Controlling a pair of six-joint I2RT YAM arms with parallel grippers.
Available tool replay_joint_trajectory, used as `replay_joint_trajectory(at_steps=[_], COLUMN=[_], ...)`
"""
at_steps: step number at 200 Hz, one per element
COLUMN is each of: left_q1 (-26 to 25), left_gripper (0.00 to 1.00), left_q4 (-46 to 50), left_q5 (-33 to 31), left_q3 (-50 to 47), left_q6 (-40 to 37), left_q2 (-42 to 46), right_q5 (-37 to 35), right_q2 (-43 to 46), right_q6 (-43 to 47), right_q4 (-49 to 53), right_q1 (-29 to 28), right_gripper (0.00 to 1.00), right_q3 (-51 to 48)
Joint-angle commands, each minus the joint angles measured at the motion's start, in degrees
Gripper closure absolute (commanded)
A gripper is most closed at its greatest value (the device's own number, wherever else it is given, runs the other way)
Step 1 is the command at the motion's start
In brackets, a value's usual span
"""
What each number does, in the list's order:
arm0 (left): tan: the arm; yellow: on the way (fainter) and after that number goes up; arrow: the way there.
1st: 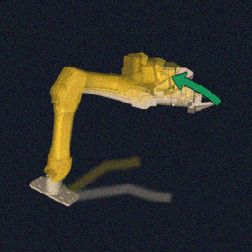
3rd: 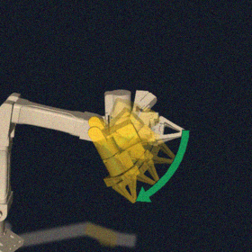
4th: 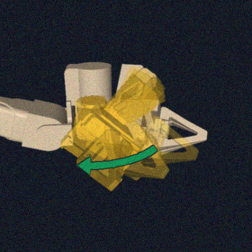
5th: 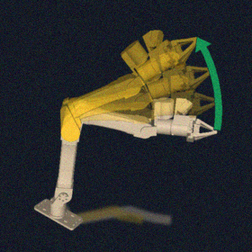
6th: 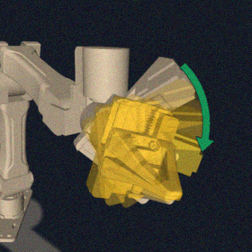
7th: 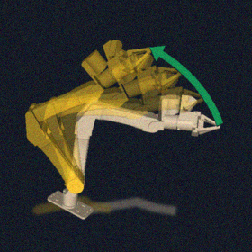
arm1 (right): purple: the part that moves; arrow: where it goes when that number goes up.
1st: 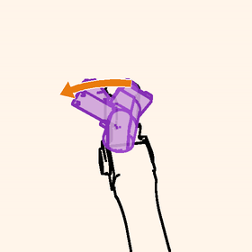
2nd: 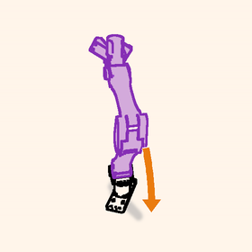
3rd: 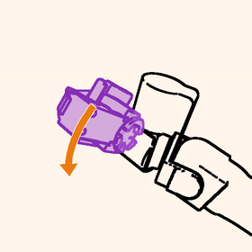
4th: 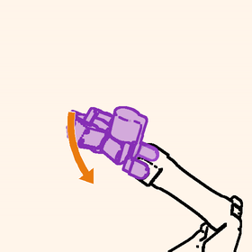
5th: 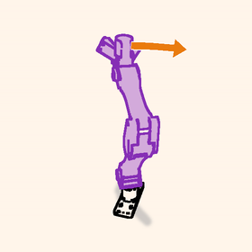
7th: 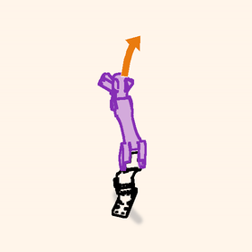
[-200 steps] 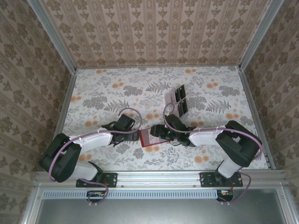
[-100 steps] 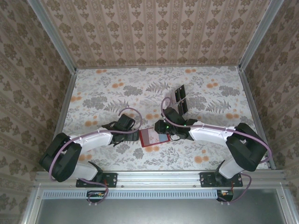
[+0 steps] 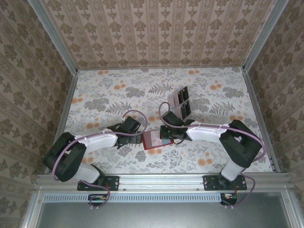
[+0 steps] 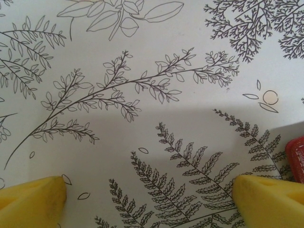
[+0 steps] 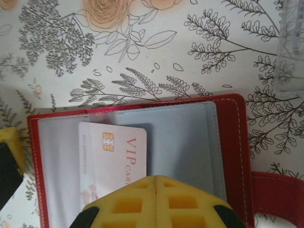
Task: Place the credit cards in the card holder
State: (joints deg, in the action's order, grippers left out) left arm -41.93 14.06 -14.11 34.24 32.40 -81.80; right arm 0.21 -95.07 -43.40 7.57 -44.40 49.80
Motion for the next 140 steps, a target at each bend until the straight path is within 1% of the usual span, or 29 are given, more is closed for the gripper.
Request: replay_joint_trajectory(at_steps=[1, 57, 140], left_q1=[-0.6, -0.7, -0.8], left_gripper=[0.0, 0.0, 0.0], left_q4=[-2.1, -3.2, -4.9], left_q5=[3.1, 3.5, 4.5], left_q3=[0.0, -0.1, 0.0], left_q6=[0.8, 0.3, 0.0], left_q2=[-3.3, -4.5, -6.6], right_q5=[-0.5, 0.2, 1.2], right_q2=[-1.8, -3.9, -7.9], right_q6=[1.0, -0.2, -0.9], right_q4=[1.0, -0.1, 0.3], right_q1=[-0.2, -1.5, -4.4], right_gripper=[0.98, 0.98, 0.98], right_q3=[1.9, 2.9, 7.6])
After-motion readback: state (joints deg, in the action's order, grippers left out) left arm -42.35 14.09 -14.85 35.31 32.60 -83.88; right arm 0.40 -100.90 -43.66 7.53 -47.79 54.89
